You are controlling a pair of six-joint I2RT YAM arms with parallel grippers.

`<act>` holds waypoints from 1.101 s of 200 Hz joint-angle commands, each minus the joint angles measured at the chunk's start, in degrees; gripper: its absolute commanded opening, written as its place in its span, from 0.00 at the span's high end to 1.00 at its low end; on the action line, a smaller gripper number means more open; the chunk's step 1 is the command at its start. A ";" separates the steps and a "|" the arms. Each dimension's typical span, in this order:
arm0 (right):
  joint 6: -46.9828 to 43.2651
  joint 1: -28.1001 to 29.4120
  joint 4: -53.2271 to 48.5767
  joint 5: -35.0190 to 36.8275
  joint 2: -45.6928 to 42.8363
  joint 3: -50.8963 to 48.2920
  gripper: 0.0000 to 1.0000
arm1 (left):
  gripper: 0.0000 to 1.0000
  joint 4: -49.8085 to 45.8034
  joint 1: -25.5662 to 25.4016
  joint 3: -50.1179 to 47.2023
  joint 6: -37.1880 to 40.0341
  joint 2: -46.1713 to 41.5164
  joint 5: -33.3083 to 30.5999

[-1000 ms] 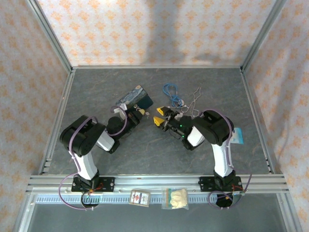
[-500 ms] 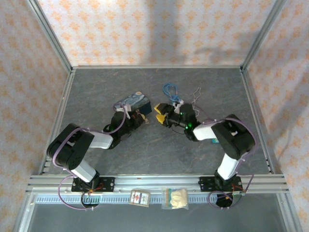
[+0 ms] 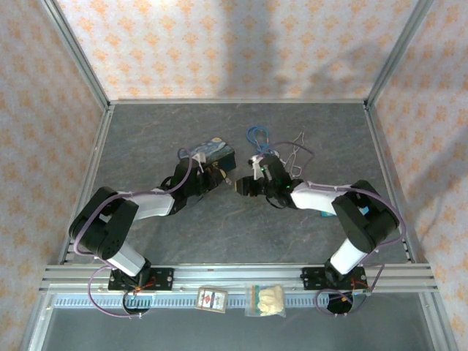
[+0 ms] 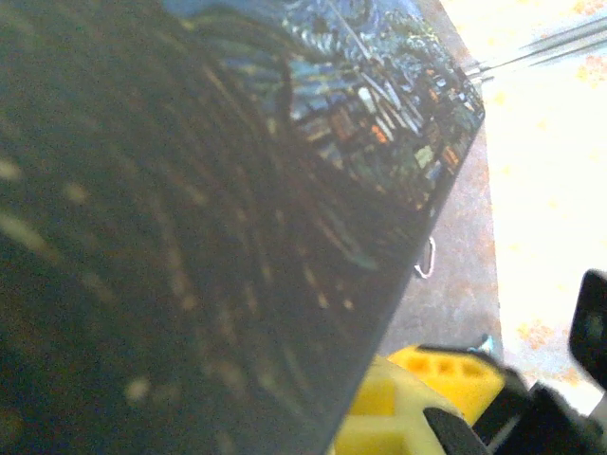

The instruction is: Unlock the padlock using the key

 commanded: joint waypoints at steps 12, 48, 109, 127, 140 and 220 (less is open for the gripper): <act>-16.15 3.40 -0.03 7.58 -2.72 0.21 0.55 | 1.00 -4.61 -0.01 4.18 0.77 1.25 4.87; -18.14 3.42 -0.29 12.49 -3.65 1.21 0.55 | 1.00 -6.44 -0.35 2.77 4.88 1.51 2.63; -15.89 3.40 3.27 17.54 -9.64 -3.12 0.55 | 0.94 -4.18 -2.79 0.05 10.06 2.66 -6.07; -15.63 3.40 3.64 18.22 -10.06 -3.84 0.54 | 0.89 -2.34 -2.97 -0.44 9.74 4.07 -6.01; -15.47 3.41 3.13 18.26 -9.81 -3.87 0.54 | 0.86 -0.81 -2.99 -0.96 9.23 4.53 -5.90; -14.68 3.44 2.83 18.66 -10.75 -3.89 0.53 | 0.50 0.88 -1.42 -2.13 7.32 2.47 -6.37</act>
